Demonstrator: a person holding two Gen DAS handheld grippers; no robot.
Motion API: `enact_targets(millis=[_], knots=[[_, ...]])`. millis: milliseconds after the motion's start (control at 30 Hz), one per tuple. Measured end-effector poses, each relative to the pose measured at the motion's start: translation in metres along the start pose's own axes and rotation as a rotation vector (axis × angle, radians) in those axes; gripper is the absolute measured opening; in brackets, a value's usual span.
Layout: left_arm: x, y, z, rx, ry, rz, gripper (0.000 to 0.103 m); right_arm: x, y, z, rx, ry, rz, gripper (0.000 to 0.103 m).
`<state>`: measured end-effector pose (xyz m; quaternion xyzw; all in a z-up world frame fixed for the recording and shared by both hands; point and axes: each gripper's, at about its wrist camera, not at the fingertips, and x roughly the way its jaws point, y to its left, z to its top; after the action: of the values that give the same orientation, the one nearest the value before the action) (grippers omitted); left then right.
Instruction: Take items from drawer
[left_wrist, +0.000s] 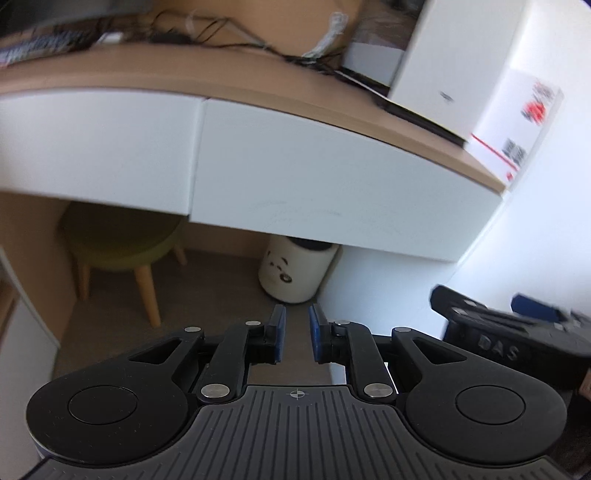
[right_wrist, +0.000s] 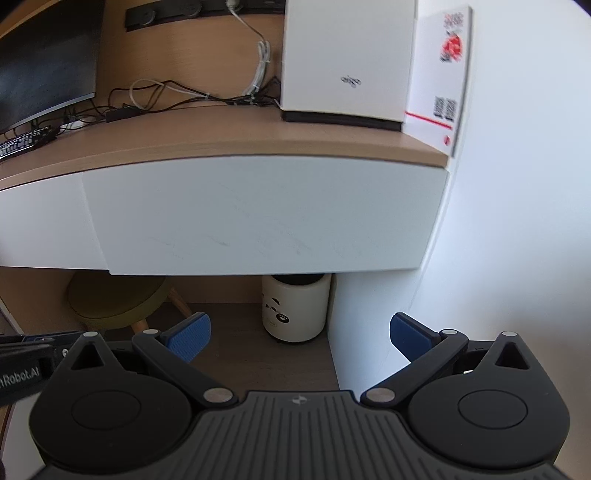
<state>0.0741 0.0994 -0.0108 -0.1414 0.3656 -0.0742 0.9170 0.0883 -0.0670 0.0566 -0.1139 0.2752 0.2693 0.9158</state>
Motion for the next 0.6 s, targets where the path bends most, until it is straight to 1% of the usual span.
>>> enact_targets(millis=[67,133,233,300,367,467,600], knots=[[-0.004,0.012,0.006,-0.043,0.004,-0.016,0.016,-0.004,0.005,0.005,-0.005,0.004,0.001,0.103],[-0.014,0.020,0.013,-0.047,-0.006,-0.020,0.016,-0.008,0.008,0.009,0.006,0.022,0.005,0.103],[-0.038,0.029,0.024,-0.022,-0.055,-0.028,0.016,-0.016,0.010,0.015,0.027,0.054,0.023,0.103],[-0.053,0.037,0.034,-0.034,-0.085,-0.027,0.016,-0.021,0.010,0.023,0.034,0.068,0.032,0.103],[-0.065,0.046,0.044,-0.053,-0.102,-0.012,0.016,-0.026,0.010,0.032,0.049,0.067,0.041,0.103],[-0.076,0.058,0.057,-0.087,-0.107,0.023,0.016,-0.030,0.008,0.046,0.073,0.060,0.061,0.103],[-0.087,0.065,0.067,-0.112,-0.121,0.067,0.016,-0.032,0.008,0.062,0.090,0.047,0.091,0.103]])
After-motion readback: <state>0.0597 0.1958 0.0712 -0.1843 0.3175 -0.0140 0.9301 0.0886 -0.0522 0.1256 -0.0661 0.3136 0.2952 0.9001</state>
